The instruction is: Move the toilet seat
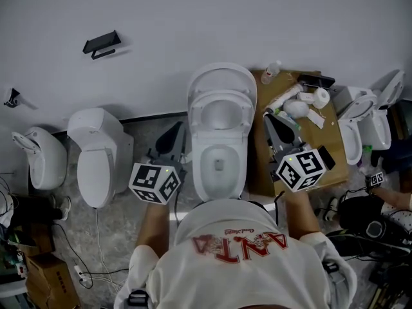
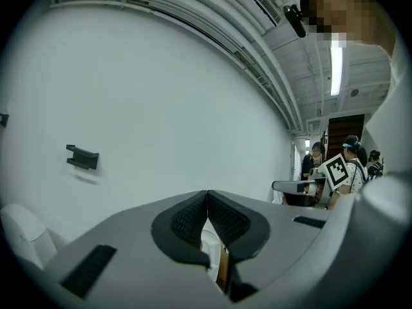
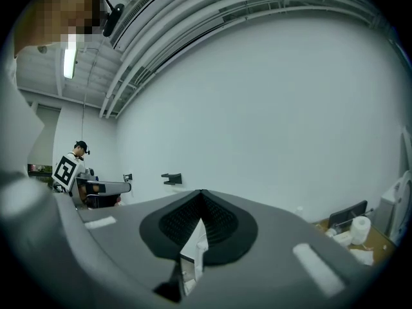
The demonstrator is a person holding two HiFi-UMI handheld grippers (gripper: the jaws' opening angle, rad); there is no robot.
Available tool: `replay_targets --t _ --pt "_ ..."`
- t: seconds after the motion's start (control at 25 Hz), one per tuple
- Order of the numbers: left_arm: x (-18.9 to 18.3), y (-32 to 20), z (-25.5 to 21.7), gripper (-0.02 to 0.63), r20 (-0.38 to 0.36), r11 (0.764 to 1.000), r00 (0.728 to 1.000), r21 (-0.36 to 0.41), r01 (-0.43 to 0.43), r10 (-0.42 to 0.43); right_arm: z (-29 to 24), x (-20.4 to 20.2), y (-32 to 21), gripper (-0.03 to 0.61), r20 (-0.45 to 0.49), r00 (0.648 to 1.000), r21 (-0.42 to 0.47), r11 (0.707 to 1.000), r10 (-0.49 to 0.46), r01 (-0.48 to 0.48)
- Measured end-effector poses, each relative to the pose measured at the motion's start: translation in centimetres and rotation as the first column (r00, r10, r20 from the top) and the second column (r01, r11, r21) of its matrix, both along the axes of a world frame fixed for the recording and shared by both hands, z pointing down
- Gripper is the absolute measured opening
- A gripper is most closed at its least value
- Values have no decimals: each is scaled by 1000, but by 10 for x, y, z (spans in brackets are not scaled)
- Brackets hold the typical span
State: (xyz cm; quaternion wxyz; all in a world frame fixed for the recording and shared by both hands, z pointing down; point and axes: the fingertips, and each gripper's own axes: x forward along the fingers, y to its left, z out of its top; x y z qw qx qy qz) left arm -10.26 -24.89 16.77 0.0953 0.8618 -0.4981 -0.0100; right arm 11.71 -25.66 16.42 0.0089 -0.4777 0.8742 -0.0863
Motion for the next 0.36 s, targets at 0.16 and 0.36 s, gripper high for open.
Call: replay_targets --t 0.16,0.36 --pt "0 1 1 11 -3 1000 1000 1 -2 2 5 -1 0 2 -7 1000 -13 1000 -5 5" --pt "3 -2 0 11 -2 1000 1000 5 -4 4 4 0 -2 2 -7 1000 -7 1000 -10 10"
